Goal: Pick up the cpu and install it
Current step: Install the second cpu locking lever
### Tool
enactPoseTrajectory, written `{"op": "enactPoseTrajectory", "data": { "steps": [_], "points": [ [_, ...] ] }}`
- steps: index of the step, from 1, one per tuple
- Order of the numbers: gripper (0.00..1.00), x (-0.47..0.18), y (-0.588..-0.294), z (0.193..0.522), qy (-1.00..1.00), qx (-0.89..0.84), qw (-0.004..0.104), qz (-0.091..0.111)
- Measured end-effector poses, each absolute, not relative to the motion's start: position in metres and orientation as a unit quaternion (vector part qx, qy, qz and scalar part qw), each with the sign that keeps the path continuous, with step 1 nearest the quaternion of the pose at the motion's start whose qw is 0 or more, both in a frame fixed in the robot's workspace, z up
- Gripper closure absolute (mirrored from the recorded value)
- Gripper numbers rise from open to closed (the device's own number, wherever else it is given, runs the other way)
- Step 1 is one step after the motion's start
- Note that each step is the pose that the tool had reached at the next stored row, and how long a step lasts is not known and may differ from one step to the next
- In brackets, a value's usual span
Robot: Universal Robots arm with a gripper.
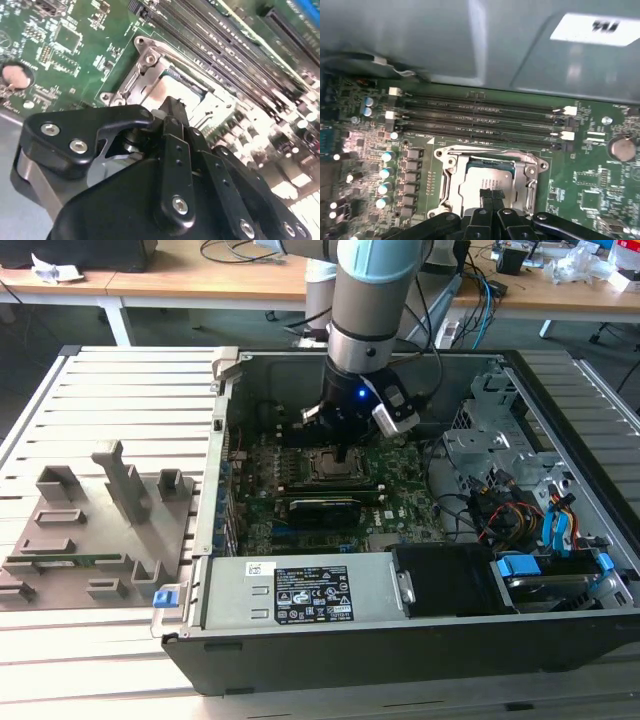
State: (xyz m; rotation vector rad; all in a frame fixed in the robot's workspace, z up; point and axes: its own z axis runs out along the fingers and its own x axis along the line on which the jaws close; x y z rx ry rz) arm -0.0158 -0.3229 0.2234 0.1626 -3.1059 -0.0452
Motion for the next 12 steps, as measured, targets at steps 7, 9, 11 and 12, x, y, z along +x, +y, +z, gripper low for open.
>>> {"op": "enactPoseTrajectory", "data": {
  "steps": [7, 9, 11, 12],
  "points": [
    [0.89, -0.016, -0.32, 0.258, -0.999, 0.052, 0.016, 0.002],
    [0.89, -0.016, -0.319, 0.259, -0.999, 0.052, 0.016, 0.002],
    [0.89, -0.016, -0.32, 0.259, -0.999, 0.052, 0.016, 0.002],
    [0.89, -0.016, -0.32, 0.259, -0.999, 0.052, 0.016, 0.002]
  ]
}}
